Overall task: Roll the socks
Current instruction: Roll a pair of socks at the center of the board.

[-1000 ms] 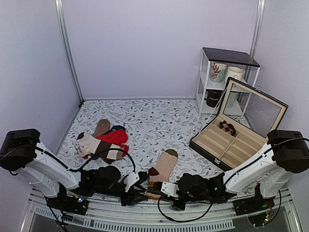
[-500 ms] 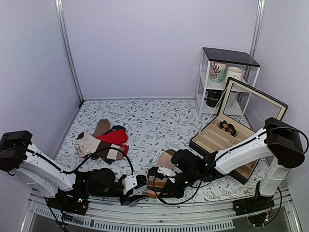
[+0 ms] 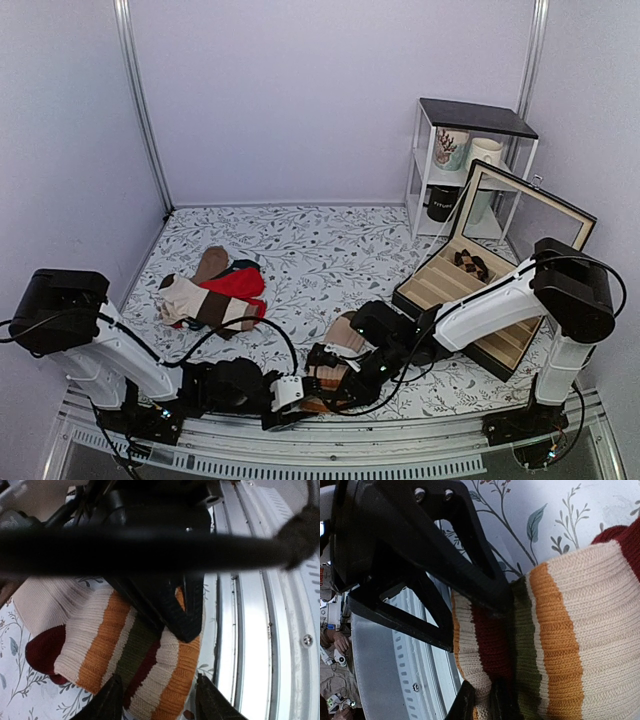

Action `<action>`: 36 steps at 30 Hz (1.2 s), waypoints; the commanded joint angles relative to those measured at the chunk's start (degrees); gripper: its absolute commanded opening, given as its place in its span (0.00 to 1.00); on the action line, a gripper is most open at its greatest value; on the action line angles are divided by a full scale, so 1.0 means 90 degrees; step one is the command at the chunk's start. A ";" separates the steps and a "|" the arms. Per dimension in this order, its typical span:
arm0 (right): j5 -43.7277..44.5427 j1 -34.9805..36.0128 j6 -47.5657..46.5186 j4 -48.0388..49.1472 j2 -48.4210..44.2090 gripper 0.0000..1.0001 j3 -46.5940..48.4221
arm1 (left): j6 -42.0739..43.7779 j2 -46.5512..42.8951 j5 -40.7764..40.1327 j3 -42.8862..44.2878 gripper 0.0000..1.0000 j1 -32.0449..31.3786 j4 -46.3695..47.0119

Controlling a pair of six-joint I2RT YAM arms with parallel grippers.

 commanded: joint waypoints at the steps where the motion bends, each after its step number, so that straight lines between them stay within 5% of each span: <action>1: -0.0190 -0.0021 0.0165 -0.0959 0.0421 0.11 -0.0151 | 0.0006 0.0218 0.0132 0.0110 0.48 -0.0077 0.0202; 5: -0.0277 -0.0088 0.0195 -0.0987 0.0442 0.11 -0.0133 | -0.0131 0.0366 0.0285 0.0099 0.38 -0.0093 0.0216; 11: -0.0277 -0.0114 0.0211 -0.0956 0.0516 0.13 -0.0134 | -0.0246 0.0409 0.0414 0.0113 0.00 -0.0102 0.0171; 16: -0.0080 -0.0122 0.0276 -0.0886 0.0490 0.16 -0.0075 | -0.0527 0.0282 0.0571 0.0105 0.00 -0.0104 -0.0102; 21: 0.0534 -0.0122 0.0228 -0.0526 0.0161 0.33 -0.0086 | -0.1112 0.0191 0.0630 0.0076 0.00 -0.0043 -0.0518; 28: 0.1522 -0.0043 -0.0119 0.1579 -0.1484 0.46 -0.1341 | -0.1842 0.0473 0.1099 -0.0031 0.00 0.0256 -0.0621; 31: 0.2224 0.0441 -0.0864 0.2758 -0.2208 0.50 -0.2102 | -0.2024 0.0613 0.1308 -0.0025 0.00 0.0357 -0.0659; 36: 0.3193 0.1233 -0.1952 0.3265 -0.2499 0.51 -0.2476 | -0.2267 0.0780 0.1610 -0.0024 0.00 0.0497 -0.0726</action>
